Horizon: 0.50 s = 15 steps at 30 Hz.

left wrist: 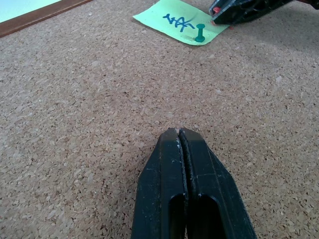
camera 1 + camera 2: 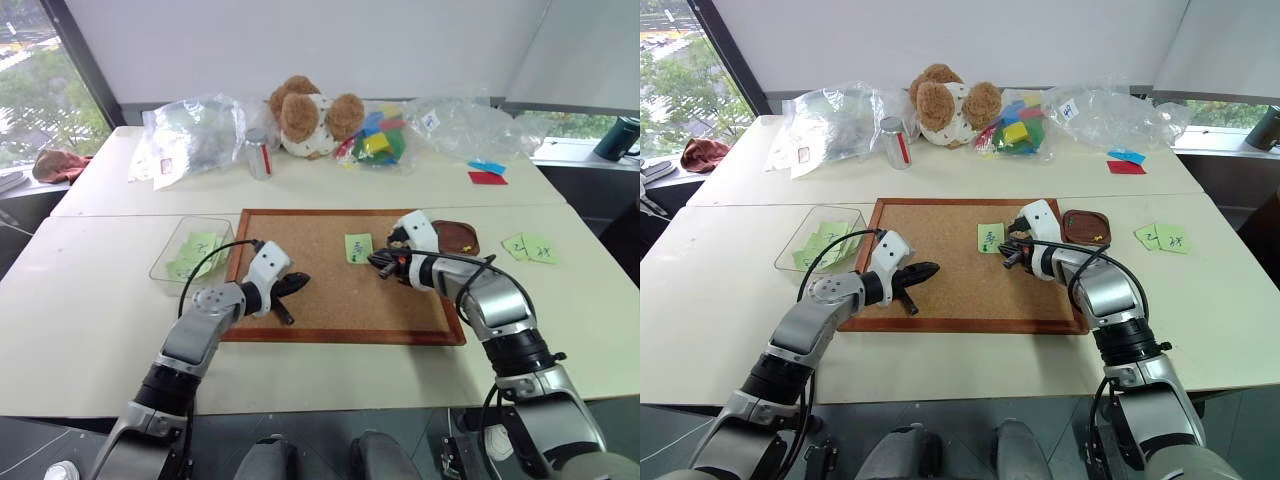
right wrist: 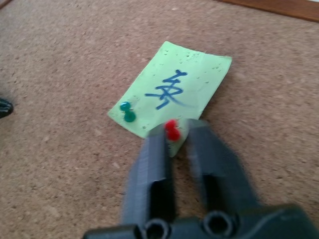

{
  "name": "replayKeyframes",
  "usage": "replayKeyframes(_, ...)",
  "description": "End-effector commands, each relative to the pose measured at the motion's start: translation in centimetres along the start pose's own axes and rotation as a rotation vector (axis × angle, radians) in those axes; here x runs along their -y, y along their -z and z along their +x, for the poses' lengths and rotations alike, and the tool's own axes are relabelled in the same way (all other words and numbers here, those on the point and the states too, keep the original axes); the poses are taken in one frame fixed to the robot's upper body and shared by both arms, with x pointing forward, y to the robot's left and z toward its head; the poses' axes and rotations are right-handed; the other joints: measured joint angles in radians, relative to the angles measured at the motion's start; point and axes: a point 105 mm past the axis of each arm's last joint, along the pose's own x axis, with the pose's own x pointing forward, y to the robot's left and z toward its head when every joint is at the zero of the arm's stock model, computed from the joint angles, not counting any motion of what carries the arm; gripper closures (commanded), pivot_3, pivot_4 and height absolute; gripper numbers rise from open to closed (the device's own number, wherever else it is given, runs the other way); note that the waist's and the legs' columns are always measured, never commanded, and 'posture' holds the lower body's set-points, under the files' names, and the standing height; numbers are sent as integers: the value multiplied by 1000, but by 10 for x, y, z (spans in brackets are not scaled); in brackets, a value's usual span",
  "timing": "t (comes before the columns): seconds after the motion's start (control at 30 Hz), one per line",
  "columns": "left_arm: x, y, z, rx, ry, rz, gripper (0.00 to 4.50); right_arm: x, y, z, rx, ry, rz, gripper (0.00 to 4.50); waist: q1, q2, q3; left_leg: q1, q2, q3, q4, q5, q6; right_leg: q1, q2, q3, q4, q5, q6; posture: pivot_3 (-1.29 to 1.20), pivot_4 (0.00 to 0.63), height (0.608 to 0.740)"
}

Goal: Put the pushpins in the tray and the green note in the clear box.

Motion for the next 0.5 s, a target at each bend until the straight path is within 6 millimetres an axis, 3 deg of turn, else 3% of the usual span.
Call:
replayKeyframes(0.03, 3, 24, -2, -84, 3, -32, 4500, 3, -24, -6, 72, 13, -41, 4417, 0, 0, 0, 0, 0, 0, 0, 0, 0, 0, 0, 0, 0, 0, 0, 0, 150, 740)
replayKeyframes(0.37, 8, 31, 0, -108, 21, -45, 4500, 7, -56, -32, 149, 35, -58, 4417, 1, 0, 0, 0, 0, 0, 0, 0, 0, 0, 0, 0, 0, 0, 0, 0, 150, 740)
replayKeyframes(0.5, 9, 33, 0, -113, 25, -48, 4500, 22, -67, -46, 180, 92, -44, 4417, 1, 0, 0, 0, 0, 0, -1, 0, 0, 0, 0, 0, -1, 0, 0, 0, 150, 740)
